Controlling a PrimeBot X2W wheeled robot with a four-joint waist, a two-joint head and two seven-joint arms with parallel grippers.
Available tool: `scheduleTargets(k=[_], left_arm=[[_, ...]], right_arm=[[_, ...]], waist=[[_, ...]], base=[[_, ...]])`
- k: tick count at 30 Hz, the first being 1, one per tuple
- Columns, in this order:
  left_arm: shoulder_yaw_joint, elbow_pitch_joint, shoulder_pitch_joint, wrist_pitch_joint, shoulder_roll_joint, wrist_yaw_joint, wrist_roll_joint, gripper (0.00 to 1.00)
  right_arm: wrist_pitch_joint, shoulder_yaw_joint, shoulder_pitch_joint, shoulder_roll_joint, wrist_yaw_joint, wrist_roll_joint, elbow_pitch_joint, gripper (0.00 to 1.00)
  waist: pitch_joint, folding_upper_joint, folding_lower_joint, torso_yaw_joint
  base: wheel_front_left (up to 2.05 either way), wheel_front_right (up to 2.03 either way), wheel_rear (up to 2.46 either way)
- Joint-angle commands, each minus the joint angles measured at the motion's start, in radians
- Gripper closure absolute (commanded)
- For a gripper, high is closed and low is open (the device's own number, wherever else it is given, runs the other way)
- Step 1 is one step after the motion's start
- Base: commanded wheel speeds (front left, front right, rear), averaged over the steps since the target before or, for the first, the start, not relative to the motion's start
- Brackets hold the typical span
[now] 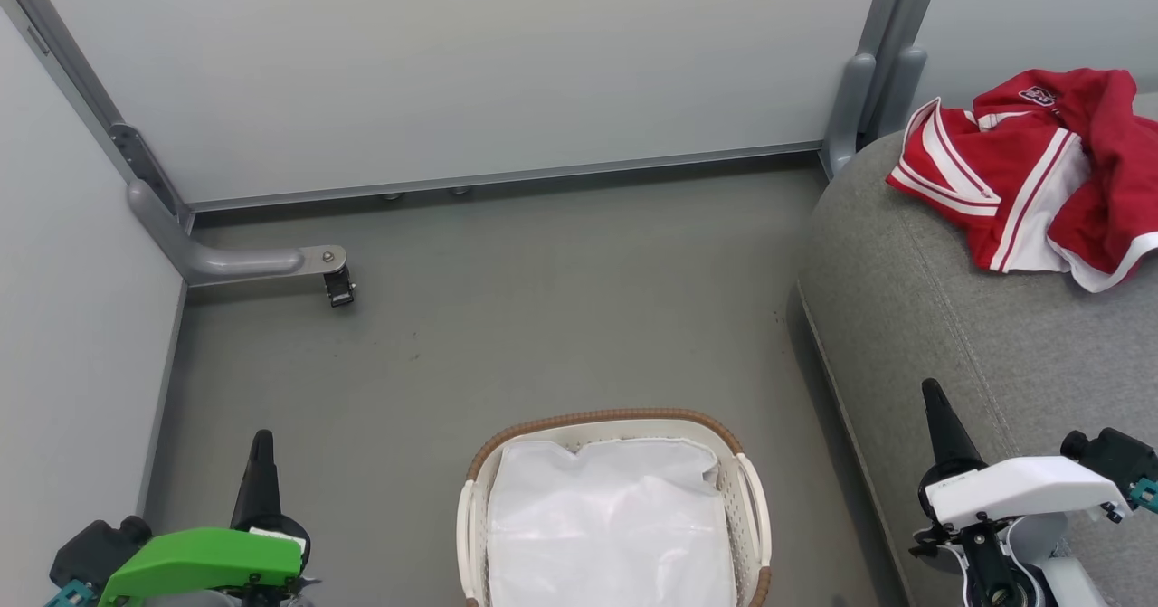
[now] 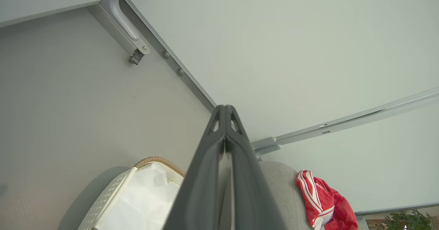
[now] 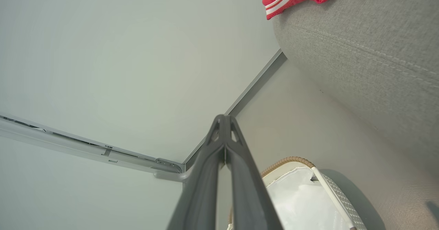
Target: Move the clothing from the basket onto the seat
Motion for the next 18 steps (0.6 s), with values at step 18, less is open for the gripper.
scheduleTargets(k=[18], left_arm=[[0.029, -0.014, -0.048, 0.054, 0.004, -0.013, -0.179, 1.0]], right_arm=[[0.054, -0.028, -0.014, -0.007, -0.001, 0.201, -0.02, 1.0]], waist=[[-0.004, 0.0, 0.0, -0.007]], base=[[0.0, 0.0, 0.0]])
